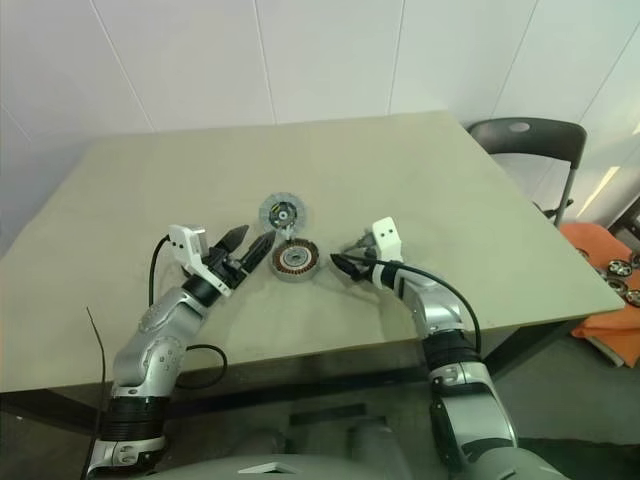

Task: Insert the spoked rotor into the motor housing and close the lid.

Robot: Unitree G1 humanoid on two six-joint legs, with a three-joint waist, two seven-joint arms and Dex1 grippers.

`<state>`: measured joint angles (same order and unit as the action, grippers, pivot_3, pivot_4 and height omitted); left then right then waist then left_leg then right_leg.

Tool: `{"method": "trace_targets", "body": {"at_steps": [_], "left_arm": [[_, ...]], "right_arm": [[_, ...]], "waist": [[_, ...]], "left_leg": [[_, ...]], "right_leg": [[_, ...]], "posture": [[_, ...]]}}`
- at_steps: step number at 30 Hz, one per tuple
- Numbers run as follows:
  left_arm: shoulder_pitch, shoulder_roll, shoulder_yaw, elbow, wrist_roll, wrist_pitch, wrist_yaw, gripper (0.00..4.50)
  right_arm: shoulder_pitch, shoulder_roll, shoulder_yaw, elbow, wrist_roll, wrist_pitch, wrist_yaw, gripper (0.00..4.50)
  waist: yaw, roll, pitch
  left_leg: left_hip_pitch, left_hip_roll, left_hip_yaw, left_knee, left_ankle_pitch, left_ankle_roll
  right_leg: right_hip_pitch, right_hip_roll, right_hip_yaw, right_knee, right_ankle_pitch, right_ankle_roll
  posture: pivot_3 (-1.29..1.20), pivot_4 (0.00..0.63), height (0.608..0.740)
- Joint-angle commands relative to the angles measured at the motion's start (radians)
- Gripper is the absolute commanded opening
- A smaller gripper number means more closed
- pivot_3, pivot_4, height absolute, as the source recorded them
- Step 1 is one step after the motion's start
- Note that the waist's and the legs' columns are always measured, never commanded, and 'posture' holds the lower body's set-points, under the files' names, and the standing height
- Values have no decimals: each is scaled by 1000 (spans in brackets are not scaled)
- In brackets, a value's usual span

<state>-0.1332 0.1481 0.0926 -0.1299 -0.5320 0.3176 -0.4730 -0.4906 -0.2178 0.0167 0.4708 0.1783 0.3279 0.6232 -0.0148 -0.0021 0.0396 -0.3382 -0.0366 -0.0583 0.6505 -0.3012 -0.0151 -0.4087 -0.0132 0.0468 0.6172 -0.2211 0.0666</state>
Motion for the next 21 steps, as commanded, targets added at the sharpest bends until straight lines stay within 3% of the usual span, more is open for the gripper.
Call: {"method": "trace_targets", "body": {"at_steps": [1, 21], "left_arm": [[-22, 5, 6, -20, -1, -10, -2, 4184], [-17, 4, 6, -22, 0, -13, 1, 4184]], "right_arm": [[-33, 0, -4, -7, 1, -16, -4, 4439], [-35, 2, 3, -7, 0, -17, -1, 4439]], "waist": [[0, 0, 0], [0, 0, 0]], "left_leg": [[0, 0, 0, 0, 0, 0], [0, 0, 0, 0, 0, 0]], "right_leg": [[0, 0, 0, 0, 0, 0], [0, 0, 0, 0, 0, 0]], "posture": [[0, 0, 740], [0, 0, 740]]}}
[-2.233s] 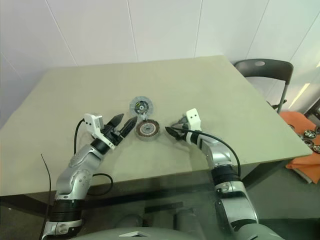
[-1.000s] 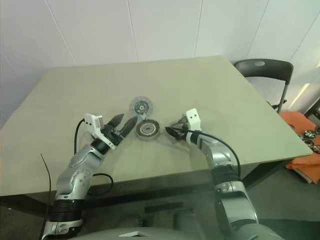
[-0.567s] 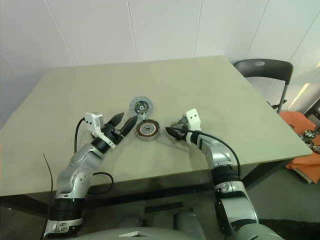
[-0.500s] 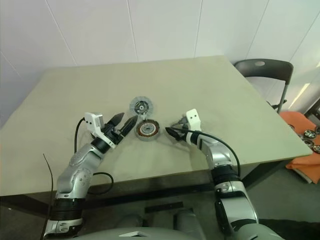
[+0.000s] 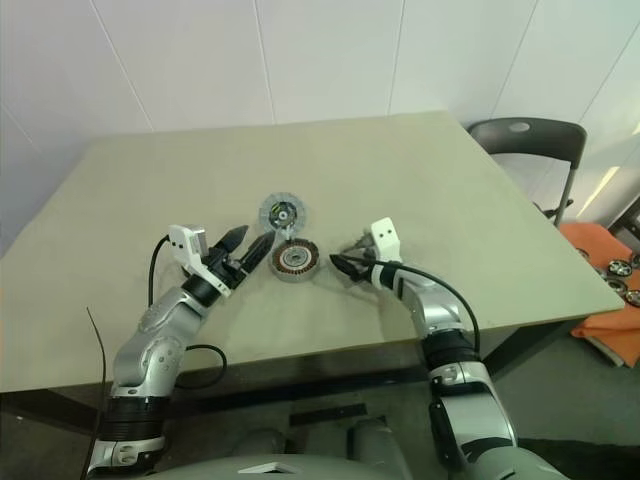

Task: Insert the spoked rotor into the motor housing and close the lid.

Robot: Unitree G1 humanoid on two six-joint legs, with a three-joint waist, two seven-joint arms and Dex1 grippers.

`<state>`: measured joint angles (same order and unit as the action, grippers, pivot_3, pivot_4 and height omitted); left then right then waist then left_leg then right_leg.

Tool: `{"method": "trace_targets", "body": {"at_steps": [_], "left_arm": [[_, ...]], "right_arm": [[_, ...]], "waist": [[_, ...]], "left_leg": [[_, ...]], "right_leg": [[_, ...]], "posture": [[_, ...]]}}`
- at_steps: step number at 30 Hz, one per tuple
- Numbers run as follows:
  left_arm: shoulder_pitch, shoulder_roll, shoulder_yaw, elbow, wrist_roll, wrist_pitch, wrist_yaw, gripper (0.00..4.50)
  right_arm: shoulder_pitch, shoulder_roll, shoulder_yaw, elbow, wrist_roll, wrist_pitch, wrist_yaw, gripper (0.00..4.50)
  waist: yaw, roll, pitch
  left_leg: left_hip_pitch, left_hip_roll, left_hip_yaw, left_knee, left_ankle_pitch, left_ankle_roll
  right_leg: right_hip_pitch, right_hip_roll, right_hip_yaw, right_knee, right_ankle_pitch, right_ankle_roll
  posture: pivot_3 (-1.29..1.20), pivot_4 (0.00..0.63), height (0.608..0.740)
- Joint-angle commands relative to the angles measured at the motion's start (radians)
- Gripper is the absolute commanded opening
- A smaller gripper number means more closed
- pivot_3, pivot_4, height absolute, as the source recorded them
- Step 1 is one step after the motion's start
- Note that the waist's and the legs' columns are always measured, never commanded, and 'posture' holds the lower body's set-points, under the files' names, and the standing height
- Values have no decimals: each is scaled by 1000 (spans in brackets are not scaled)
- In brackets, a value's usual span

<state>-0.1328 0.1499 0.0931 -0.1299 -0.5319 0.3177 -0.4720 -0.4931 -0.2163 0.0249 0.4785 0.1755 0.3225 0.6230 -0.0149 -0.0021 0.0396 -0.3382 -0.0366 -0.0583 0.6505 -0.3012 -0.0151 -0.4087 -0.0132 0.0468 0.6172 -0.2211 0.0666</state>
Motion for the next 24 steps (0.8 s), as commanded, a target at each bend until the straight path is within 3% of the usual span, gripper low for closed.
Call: {"method": "trace_targets", "body": {"at_steps": [1, 24], "left_arm": [[-17, 2, 5, -23, 0, -14, 1, 4184], [-16, 4, 3, -29, 2, -13, 2, 4184]], "right_arm": [[-32, 0, -5, -15, 3, -12, -1, 4439], [-44, 11, 5, 3, -3, -22, -2, 4439]], "waist": [[0, 0, 0], [0, 0, 0]], "left_leg": [[0, 0, 0, 0, 0, 0], [0, 0, 0, 0, 0, 0]], "right_leg": [[0, 0, 0, 0, 0, 0], [0, 0, 0, 0, 0, 0]], "posture": [[0, 0, 740], [0, 0, 740]]}}
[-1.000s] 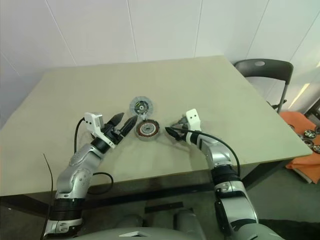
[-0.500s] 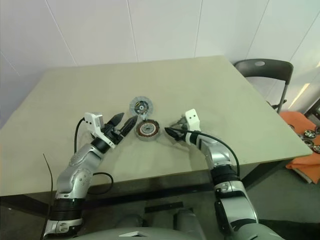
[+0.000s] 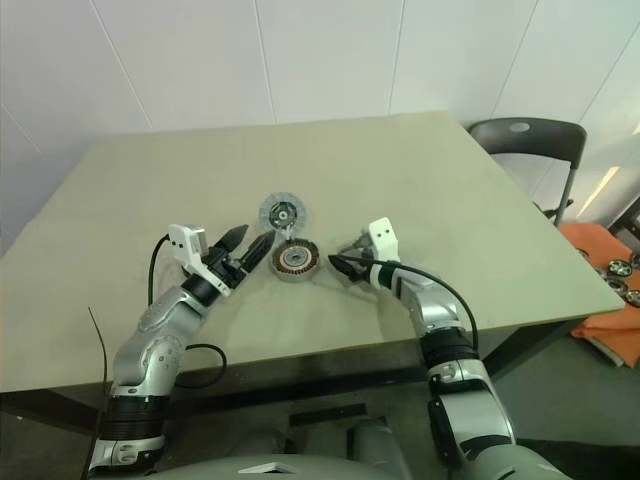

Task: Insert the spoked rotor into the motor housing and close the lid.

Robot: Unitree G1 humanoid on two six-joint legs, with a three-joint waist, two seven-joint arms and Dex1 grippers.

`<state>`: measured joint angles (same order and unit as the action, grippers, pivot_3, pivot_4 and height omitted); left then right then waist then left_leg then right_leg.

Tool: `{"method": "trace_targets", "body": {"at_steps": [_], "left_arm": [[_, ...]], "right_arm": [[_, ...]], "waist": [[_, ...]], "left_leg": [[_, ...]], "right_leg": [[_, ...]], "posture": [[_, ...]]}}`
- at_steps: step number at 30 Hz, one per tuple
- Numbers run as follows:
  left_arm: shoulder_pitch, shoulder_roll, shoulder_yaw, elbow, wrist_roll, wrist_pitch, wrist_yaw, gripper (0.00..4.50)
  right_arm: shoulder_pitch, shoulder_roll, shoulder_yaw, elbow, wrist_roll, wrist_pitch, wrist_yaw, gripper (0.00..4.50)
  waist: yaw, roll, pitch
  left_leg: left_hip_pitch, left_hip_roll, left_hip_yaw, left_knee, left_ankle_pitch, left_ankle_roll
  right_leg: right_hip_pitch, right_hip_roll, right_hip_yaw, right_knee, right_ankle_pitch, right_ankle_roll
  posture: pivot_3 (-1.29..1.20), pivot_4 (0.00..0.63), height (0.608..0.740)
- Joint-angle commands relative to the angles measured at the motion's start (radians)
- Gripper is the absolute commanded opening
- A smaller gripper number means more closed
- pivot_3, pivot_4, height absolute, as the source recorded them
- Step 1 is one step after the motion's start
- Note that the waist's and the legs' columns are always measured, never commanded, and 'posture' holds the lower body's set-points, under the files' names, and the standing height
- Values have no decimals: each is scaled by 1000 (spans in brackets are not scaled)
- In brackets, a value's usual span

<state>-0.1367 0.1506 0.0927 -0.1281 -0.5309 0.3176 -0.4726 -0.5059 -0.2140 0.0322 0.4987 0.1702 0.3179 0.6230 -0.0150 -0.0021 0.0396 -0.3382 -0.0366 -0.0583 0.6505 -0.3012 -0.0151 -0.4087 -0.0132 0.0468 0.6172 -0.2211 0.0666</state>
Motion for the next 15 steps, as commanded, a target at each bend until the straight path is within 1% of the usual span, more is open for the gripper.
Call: {"method": "trace_targets", "body": {"at_steps": [1, 15], "left_arm": [[-10, 4, 5, -33, 2, -13, 3, 4184], [7, 12, 15, -50, -5, -14, 16, 4184]], "right_arm": [[-32, 9, -1, -16, 3, -18, -1, 4439], [-38, 22, 8, 2, -2, -29, -2, 4439]], "waist": [[0, 0, 0], [0, 0, 0]], "left_leg": [[0, 0, 0, 0, 0, 0], [0, 0, 0, 0, 0, 0]], "right_leg": [[0, 0, 0, 0, 0, 0], [0, 0, 0, 0, 0, 0]], "posture": [[0, 0, 740], [0, 0, 740]]}}
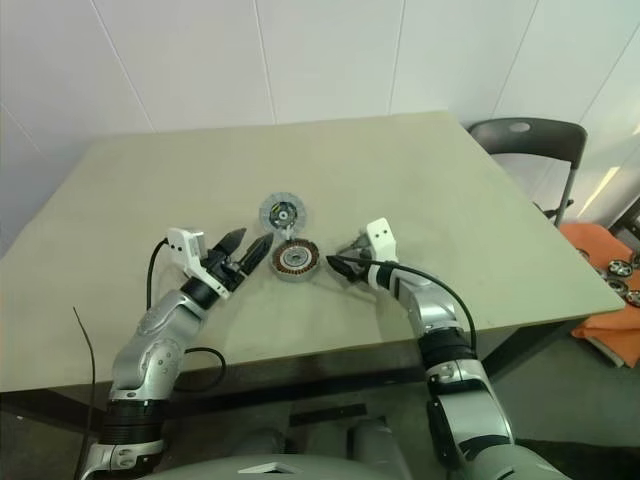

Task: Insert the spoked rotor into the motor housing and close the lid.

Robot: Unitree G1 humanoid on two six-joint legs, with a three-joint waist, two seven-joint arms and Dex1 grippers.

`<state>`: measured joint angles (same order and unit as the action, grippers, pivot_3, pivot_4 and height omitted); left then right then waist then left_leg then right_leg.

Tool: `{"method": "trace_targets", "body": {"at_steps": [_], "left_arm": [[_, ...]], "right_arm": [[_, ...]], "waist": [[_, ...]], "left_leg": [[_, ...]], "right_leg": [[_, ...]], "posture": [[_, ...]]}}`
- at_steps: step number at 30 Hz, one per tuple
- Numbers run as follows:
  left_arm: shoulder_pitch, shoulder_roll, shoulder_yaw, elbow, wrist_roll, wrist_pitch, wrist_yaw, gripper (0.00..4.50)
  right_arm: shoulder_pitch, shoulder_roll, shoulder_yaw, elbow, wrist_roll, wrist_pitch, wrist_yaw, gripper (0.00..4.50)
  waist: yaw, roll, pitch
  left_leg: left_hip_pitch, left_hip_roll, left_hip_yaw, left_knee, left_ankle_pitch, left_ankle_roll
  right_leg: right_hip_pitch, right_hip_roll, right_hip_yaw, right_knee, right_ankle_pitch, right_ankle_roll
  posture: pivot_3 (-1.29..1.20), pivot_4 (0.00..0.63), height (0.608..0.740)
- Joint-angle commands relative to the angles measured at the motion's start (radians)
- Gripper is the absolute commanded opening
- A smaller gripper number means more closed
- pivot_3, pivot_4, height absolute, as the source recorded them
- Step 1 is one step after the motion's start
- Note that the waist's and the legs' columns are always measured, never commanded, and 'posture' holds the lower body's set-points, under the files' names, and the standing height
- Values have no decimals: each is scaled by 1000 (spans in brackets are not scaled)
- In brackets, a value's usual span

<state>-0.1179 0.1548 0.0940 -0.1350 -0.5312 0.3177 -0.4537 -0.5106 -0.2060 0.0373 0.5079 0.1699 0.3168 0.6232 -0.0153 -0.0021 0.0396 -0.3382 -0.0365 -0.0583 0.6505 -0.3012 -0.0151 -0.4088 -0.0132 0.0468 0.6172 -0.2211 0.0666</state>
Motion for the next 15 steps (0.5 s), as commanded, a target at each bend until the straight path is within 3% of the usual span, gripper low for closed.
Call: {"method": "trace_targets", "body": {"at_steps": [1, 15], "left_arm": [[-12, 9, 15, -43, -5, -13, -2, 4184], [-19, 29, 4, -48, -12, 12, -11, 4184]], "right_arm": [[-31, 17, 5, -9, -3, -28, -4, 4439], [0, 14, -9, -34, 5, -25, -26, 4439]], "waist": [[0, 0, 0], [-1, 0, 0]], "left_leg": [[0, 0, 0, 0, 0, 0], [0, 0, 0, 0, 0, 0]], "right_leg": [[0, 0, 0, 0, 0, 0], [0, 0, 0, 0, 0, 0]], "posture": [[0, 0, 740], [0, 0, 740]]}}
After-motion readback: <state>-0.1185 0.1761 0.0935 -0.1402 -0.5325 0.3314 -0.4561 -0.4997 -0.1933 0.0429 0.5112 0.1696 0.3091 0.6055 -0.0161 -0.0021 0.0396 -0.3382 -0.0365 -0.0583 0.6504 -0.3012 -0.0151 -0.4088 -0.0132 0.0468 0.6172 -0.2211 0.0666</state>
